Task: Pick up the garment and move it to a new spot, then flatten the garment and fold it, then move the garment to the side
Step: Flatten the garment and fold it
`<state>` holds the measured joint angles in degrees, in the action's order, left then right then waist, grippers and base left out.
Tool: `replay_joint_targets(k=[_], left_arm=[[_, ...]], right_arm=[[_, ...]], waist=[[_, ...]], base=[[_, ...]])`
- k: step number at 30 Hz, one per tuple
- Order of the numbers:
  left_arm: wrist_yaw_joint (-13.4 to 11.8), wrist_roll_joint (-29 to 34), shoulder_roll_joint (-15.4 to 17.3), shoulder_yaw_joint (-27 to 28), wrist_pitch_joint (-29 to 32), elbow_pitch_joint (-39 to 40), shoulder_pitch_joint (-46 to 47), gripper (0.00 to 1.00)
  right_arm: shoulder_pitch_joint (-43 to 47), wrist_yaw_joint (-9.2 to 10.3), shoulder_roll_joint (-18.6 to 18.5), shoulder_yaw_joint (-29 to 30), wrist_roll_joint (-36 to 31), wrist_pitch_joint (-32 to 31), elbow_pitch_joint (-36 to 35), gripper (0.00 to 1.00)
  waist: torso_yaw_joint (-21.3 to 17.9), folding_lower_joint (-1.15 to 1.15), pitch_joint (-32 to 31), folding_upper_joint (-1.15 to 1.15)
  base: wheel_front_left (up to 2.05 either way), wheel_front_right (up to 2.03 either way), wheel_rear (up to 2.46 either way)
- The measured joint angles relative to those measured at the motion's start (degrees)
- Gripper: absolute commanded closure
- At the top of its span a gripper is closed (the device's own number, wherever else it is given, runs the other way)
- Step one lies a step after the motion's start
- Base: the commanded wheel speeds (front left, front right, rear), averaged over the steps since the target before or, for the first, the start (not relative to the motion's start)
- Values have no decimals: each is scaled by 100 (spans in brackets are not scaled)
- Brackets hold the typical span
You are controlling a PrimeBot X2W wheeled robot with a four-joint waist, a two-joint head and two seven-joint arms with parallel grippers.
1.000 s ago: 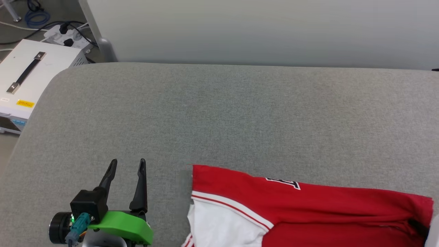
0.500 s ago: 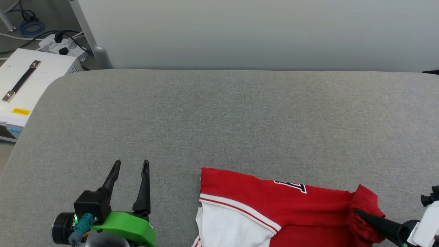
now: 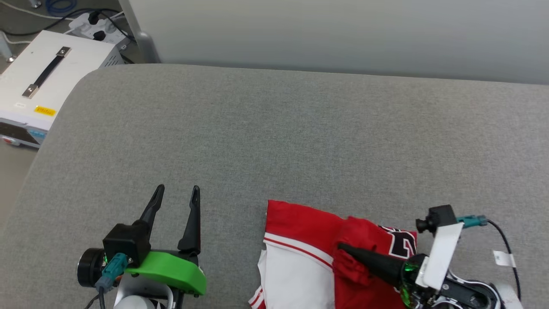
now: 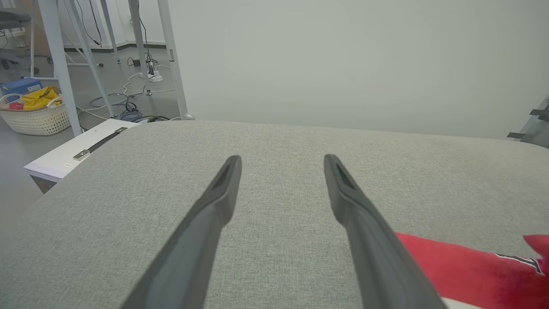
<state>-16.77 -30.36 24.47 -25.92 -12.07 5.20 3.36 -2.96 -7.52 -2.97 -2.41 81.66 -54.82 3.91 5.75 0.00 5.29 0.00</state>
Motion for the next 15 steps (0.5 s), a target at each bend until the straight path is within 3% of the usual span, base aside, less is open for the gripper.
replay_joint_targets(k=[4,11,12,13,14,15], left_arm=[[55,14,-108,-47,-10,-73,182,0],[176,31,-240,-136,-88,-194,427,0],[192,42,-263,-140,-102,-212,453,0],[199,48,-279,-140,-107,-235,481,0],[201,56,-287,-137,-122,-261,502,0],[218,56,-289,-134,-135,-279,511,0]], right_arm=[[-247,0,13,-728,-1,394,224,100],[-572,1,19,-1324,-187,1042,536,100],[-586,1,20,-1365,-234,1103,589,83],[-596,1,20,-1422,-275,1151,653,54],[-599,1,19,-1466,-300,1185,706,0],[-600,1,23,-1502,-320,1220,734,0]], waist=[[163,0,166,0],[405,0,460,0],[429,0,489,0],[455,0,523,0],[477,0,555,0],[491,0,577,0]], base=[[0,0,0],[0,0,0],[0,0,0],[0,0,0],[0,0,0],[0,0,0]])
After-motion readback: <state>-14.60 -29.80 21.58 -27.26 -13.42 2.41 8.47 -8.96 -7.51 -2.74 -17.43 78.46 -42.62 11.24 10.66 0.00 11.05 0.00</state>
